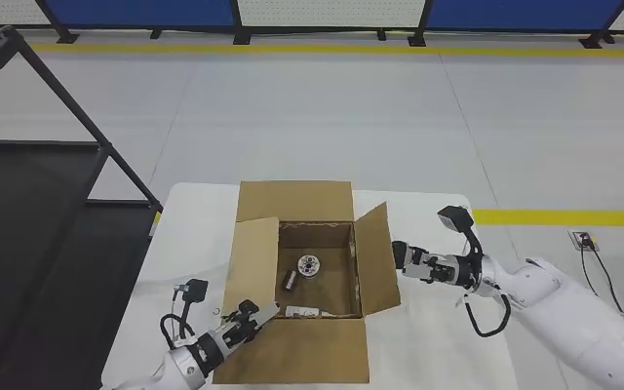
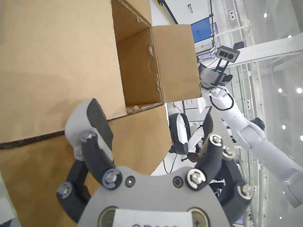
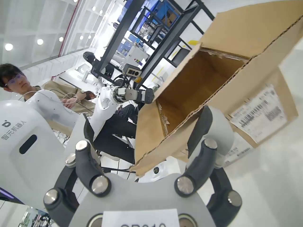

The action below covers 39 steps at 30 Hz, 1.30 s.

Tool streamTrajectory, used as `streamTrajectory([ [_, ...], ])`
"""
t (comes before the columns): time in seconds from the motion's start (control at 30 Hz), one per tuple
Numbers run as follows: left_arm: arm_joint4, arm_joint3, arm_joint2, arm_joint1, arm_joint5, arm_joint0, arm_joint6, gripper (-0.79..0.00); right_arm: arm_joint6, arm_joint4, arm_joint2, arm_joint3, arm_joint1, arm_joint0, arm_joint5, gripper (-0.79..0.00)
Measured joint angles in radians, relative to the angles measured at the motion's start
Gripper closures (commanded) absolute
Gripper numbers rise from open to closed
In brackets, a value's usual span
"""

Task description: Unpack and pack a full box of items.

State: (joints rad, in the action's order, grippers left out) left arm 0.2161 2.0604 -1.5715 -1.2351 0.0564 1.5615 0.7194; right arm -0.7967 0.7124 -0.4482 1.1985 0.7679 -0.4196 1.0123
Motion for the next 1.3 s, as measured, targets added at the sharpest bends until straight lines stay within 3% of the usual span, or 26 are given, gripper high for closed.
streamTrajectory([
  [0.23, -0.014, -0.012, 0.003, 0.005, -0.004, 0.001, -0.014, -0.785, -0.011, -0.09, 0.018, 0.015, 0.081, 0.013, 0.0, -0.785],
  [0.57, -0.067, -0.058, 0.001, 0.01, -0.054, -0.02, -0.034, -0.785, -0.011, -0.111, 0.095, -0.149, 0.27, 0.072, 0.0, -0.785],
  [0.8, -0.121, -0.076, -0.016, 0.014, -0.065, -0.024, -0.045, -0.785, -0.011, -0.135, 0.114, -0.269, 0.367, 0.08, 0.0, -0.785],
  [1.3, -0.112, -0.095, 0.005, 0.02, -0.141, -0.056, -0.102, -0.785, -0.011, -0.28, 0.062, -0.403, 0.473, 0.08, 0.0, -0.785],
])
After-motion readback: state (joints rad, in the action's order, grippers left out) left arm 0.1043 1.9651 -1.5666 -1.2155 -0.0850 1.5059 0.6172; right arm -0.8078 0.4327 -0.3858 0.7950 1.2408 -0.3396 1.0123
